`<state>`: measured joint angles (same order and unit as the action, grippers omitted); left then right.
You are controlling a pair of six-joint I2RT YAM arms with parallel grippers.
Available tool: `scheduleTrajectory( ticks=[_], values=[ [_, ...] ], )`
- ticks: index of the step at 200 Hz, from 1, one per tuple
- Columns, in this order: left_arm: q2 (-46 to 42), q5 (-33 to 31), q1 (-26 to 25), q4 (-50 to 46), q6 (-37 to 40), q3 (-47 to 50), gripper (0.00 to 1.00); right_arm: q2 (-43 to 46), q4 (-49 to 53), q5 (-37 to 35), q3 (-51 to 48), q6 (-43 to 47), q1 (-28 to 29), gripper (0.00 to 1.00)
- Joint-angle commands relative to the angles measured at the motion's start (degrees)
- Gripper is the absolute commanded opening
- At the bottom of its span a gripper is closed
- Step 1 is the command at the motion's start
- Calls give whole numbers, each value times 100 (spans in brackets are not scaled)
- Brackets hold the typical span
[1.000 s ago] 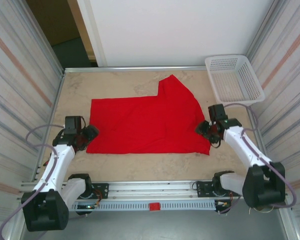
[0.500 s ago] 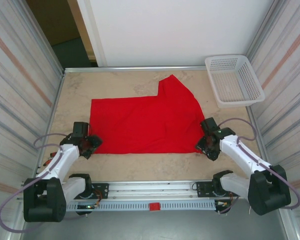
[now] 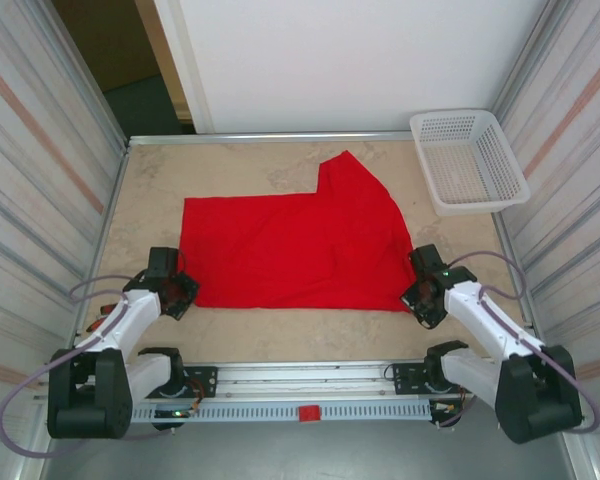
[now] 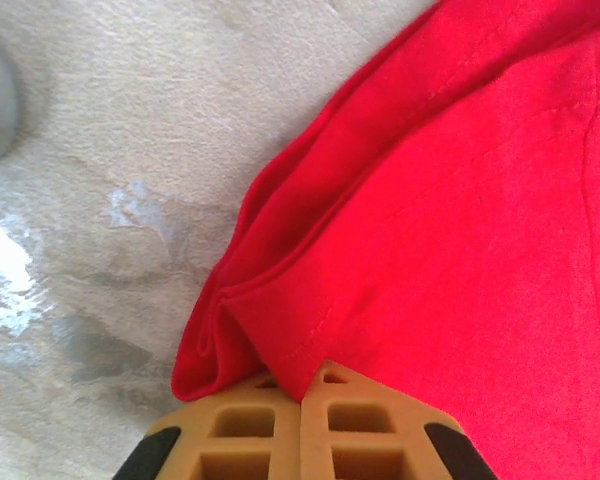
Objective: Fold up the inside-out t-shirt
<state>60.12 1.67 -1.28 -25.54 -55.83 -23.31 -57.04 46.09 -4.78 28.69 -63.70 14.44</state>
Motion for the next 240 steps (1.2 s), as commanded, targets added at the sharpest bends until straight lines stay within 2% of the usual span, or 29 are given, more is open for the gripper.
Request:
scheduleTrajectory(
  ticks=[1,39,44,51,57,63,71,78,92,120,135,153,182,215,240],
  values=[
    [-321,-286,-38,-554,-393,228,0,500,679,-263,-25,-590,-79,0],
    [-1374,-620,-40,-1517,-737,244,0,1245,1156,-346,-73,-849,-181,0],
    [-1509,-624,-38,-1572,-752,255,0,1272,1160,-313,-82,-848,-214,7],
    [-1667,-604,-26,-1633,-802,272,0,1267,1157,-267,-48,-817,-266,25],
    [-1767,-571,-30,-1688,-823,274,10,1230,1188,-229,3,-766,-304,40],
    [-1832,-532,-30,-1711,-804,254,22,1177,1252,-209,94,-716,-327,49],
    [-1880,-519,-23,-1775,-777,187,40,1108,1360,-217,295,-641,-328,54],
    [-1888,-534,-30,-1827,-730,108,49,1060,1466,-254,516,-562,-320,56],
    [-1817,-638,-28,-1911,-549,-136,59,1036,1649,-375,1016,-397,-293,56],
    [-1524,-860,-23,-1669,79,-765,62,740,1090,-201,2061,710,-302,56],
    [-1101,-814,-5,-1202,670,-1199,63,100,596,303,2743,1579,-299,56],
    [-147,-681,44,-771,1441,-1929,67,-1217,370,807,3783,2477,-273,56],
    [1622,-344,184,-499,2566,-3285,69,-3235,342,1075,5592,3472,-95,56],
    [3204,123,390,-676,3208,-4628,70,-5281,550,1103,7691,4165,-8,57],
    [4059,139,409,-956,3493,-5390,70,-6821,754,1107,9478,4734,20,60]
  ],
)
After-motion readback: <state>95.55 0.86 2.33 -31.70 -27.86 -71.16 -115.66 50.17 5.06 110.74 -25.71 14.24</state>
